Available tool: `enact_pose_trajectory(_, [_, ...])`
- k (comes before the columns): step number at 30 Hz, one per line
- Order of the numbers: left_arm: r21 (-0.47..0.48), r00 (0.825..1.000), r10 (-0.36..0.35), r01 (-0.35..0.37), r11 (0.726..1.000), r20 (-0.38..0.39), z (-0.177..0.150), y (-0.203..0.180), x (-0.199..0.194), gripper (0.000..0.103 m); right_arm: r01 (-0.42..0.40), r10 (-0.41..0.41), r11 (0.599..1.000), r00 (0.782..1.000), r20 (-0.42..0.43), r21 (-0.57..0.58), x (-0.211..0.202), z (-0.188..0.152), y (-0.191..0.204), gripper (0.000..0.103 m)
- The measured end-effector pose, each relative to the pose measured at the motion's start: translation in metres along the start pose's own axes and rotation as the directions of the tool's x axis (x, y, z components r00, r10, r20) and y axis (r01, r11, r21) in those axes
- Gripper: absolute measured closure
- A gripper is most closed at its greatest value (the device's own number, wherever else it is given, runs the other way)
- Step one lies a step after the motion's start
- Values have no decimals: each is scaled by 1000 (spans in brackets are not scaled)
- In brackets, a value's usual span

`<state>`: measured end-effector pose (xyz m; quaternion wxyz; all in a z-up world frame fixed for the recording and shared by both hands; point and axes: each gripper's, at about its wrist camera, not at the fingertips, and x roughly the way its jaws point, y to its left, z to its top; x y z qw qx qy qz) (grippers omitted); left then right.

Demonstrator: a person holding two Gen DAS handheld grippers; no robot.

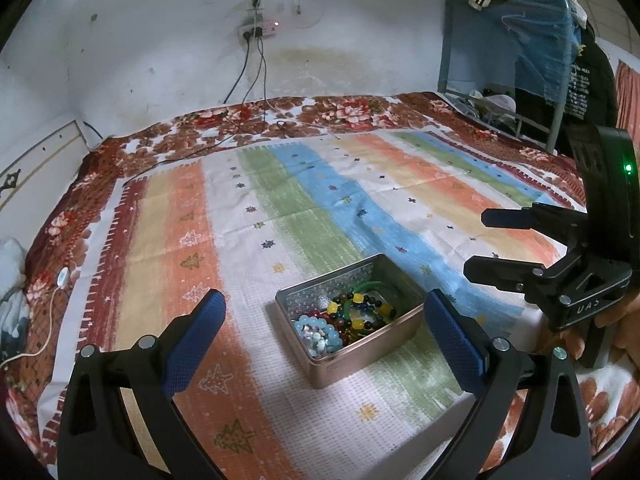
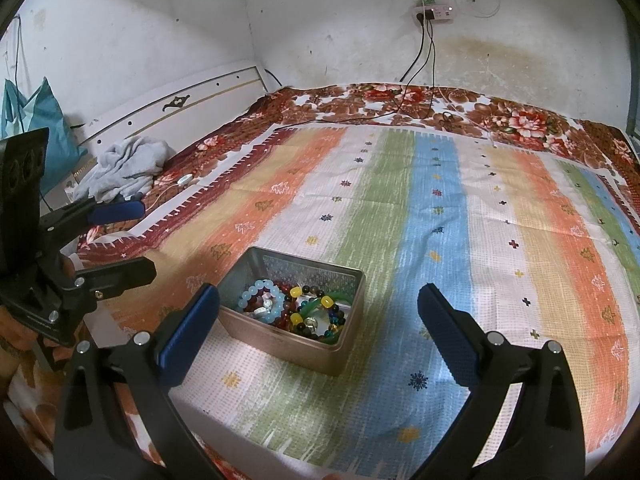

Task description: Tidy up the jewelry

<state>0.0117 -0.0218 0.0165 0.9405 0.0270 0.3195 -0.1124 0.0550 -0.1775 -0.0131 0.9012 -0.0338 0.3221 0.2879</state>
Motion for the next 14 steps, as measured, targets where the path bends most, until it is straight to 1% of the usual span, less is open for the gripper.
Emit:
enact_pose_trajectory(7, [2, 1000, 0, 0, 1000, -5, 0, 1, 1, 6, 0, 0, 1000, 1000, -3, -1, 0, 0, 1, 5])
enact_pose_trajectory(14, [-20, 1000, 3, -4, 1000, -27, 0, 6, 5, 6, -2, 2, 1000, 1000, -5, -1, 2, -2, 2, 5])
